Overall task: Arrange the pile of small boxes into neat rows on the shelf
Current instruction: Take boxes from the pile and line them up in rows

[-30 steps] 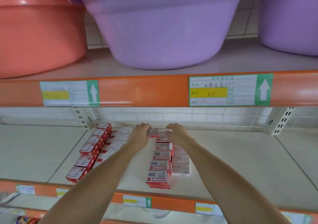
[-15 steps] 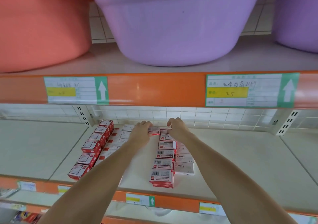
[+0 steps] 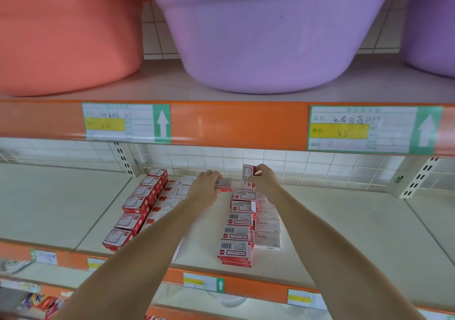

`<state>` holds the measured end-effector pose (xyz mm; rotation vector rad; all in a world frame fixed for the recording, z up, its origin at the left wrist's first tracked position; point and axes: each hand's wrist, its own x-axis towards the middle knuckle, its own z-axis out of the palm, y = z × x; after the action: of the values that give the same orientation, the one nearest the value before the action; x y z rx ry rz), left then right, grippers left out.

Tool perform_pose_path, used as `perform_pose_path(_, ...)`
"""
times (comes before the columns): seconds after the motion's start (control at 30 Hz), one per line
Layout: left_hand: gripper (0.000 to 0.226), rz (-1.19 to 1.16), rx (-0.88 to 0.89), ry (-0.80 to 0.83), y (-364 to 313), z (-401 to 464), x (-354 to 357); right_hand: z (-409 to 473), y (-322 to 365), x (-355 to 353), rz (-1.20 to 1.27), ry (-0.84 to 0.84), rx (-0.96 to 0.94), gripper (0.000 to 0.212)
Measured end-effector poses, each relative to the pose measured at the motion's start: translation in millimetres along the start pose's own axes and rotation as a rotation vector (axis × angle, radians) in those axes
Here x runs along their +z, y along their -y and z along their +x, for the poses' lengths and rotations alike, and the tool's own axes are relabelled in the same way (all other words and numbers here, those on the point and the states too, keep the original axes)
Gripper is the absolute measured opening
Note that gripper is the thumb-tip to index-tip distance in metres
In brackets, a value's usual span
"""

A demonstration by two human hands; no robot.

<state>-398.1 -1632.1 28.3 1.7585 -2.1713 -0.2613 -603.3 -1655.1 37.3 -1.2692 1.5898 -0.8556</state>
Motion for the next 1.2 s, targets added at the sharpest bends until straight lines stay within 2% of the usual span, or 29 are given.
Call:
perform_pose_path(0.13,0.028,-0.003,0.015,0.008,-2.2,1.1,-0.3,-2.1,-3.0,-4.3,0.116,-0.007,0.028,0.035)
perform_pose_path(0.2,0.027,-0.016,0.017,0.006,-3.0,2.0,0.4,-1.5,-3.6,-3.5,0.131,-0.049,0.064,0.029)
perform_pose_path(0.27,0.028,-0.02,0.022,-0.005,-4.2,2.5,0.1,-0.6,-3.3,-2.3,0.16,-0.078,0.115,0.013)
perform_pose_path(0.33,0.029,-0.028,0.03,-0.009,-4.5,3.7,0.4,-0.7,-2.9,-1.5,0.192,-0.07,0.158,0.013)
perform_pose_path(0.4,0.03,-0.032,0.034,0.0,-5.2,4.5,0.3,-1.1,-3.5,-1.5,0.146,-0.052,0.17,0.02)
perform_pose_path(0.53,0.031,-0.036,0.046,0.01,-4.1,6.0,1.6,-2.0,-3.7,0.2,0.089,-0.023,0.129,0.013)
perform_pose_path(0.63,0.032,-0.035,0.047,0.014,-3.7,6.2,1.5,-4.0,-1.7,-2.1,0.019,-0.019,0.095,0.023)
perform_pose_path(0.73,0.031,-0.033,0.045,0.01,-2.8,6.4,0.7,-2.6,-3.7,-2.8,-0.048,0.012,0.088,0.018)
perform_pose_path(0.87,0.031,-0.025,0.037,0.02,0.1,5.8,-1.7,-5.5,-2.1,-4.4,-0.254,0.003,-0.006,0.017)
perform_pose_path(1.03,0.031,-0.012,0.01,0.018,3.0,4.8,-4.6,-5.0,-3.1,-8.0,-0.469,0.033,0.042,0.03)
perform_pose_path(1.2,0.032,-0.015,0.008,0.018,3.8,3.7,-6.7,-4.5,-2.6,-6.9,-0.504,0.026,0.009,0.026)
